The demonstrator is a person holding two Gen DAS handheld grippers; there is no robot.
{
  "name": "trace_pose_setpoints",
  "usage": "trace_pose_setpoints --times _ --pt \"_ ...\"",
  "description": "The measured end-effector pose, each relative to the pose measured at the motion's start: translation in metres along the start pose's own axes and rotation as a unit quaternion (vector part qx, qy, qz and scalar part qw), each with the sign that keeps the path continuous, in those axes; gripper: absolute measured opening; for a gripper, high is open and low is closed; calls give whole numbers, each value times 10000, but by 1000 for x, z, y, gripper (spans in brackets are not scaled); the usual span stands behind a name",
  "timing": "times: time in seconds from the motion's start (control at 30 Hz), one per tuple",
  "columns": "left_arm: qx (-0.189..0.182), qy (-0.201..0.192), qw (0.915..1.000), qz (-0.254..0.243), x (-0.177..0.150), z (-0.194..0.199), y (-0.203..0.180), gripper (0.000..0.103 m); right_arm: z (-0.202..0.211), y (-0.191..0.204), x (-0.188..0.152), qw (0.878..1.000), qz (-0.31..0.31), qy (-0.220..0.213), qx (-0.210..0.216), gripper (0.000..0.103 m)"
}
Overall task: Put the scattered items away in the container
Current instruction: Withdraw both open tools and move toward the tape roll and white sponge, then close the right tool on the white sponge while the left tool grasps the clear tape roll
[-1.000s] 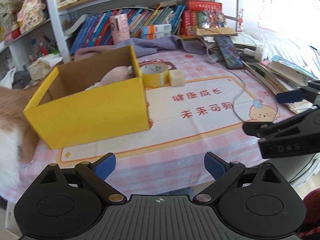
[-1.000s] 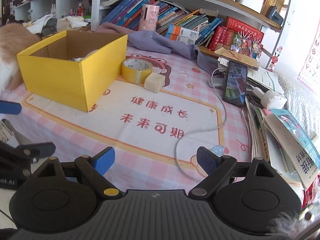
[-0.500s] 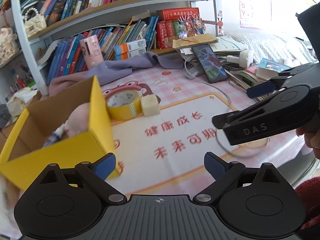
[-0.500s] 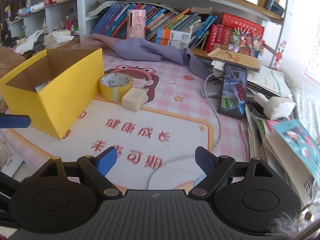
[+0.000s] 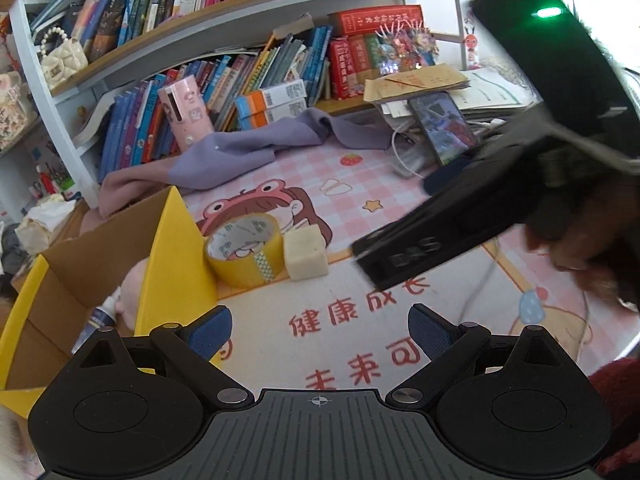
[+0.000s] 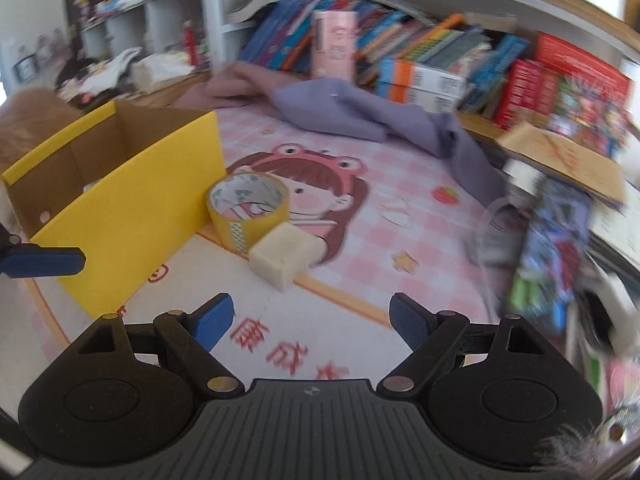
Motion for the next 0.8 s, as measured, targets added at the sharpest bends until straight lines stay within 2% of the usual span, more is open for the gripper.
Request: trace_pose_setpoints --times 0.17,0.27,0.4,0.5,0.53,0.63,0.8 --pt "222 94 9996 -124 7 -7 1 97 -47 13 19 9978 604 112 267 89" --pt "283 122 9994 -132 13 -11 0 97 -77 20 25 9933 1105 221 248 89" --pt "306 120 9992 -229 18 -12 -6 97 -105 21 28 9903 1279 402 376 88" --pt "313 146 9988 -332 20 -14 -9 97 -115 17 25 9905 1175 536 473 76" --pt "325 160 9987 -353 20 -15 -10 97 -116 15 24 9908 1110 563 531 61" --pt "343 201 9986 -359 24 -20 -9 97 -108 8 23 9927 902 535 595 55" --pt "261 227 9984 -456 34 -36 -14 97 -81 -26 22 9983 396 366 215 53"
Point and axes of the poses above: each gripper's, at about its wrist camera, not at the fingertips, and z roughly against the way its jaws point, y to its left, x to its top, the point moved 9 cm from there along -z, roughly the way its jaws point, and after that the axes turned 2 degrees about y, right-handed, at the moved point
